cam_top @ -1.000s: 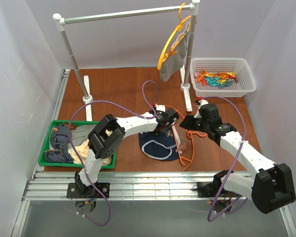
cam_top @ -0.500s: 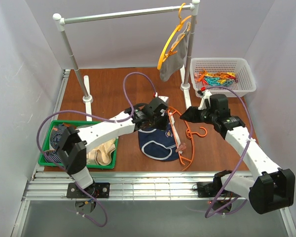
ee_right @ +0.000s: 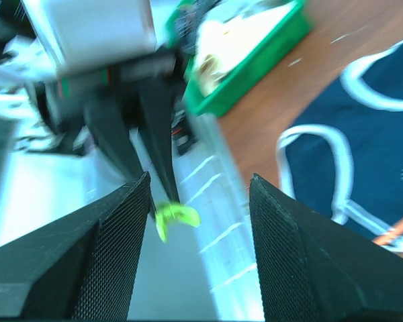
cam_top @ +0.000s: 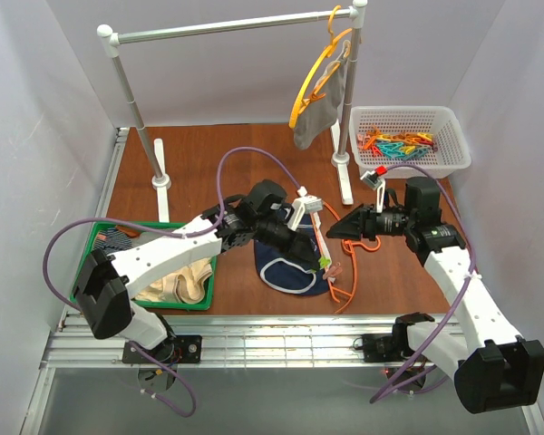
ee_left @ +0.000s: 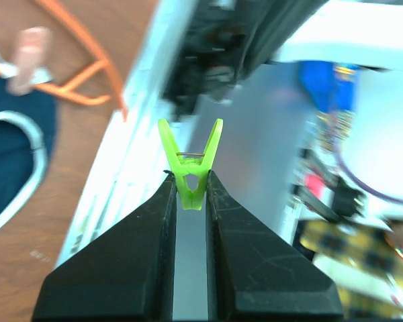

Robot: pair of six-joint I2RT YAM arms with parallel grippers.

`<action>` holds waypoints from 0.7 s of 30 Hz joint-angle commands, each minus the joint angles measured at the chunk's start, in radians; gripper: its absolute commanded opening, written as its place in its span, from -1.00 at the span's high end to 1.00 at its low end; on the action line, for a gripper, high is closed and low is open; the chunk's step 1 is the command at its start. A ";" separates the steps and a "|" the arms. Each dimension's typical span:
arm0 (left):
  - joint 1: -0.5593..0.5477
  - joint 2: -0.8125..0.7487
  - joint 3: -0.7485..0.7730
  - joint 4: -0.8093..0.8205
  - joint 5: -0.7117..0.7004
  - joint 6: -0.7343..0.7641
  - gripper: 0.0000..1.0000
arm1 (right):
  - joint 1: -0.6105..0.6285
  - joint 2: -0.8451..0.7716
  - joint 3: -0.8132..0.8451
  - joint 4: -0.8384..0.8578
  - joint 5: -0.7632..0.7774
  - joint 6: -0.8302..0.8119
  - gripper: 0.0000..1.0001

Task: Clip the underwear to the hanger
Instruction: Open the clamp.

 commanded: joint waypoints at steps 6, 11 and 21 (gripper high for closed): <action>0.131 -0.122 -0.136 0.326 0.449 -0.145 0.88 | 0.021 -0.029 -0.080 0.076 -0.313 0.109 -0.08; 0.139 -0.097 -0.139 0.334 0.483 -0.139 0.88 | 0.051 -0.025 -0.072 0.086 -0.333 0.139 -0.11; 0.139 -0.059 -0.126 0.346 0.478 -0.141 0.88 | 0.087 0.020 -0.049 0.117 -0.321 0.156 -0.12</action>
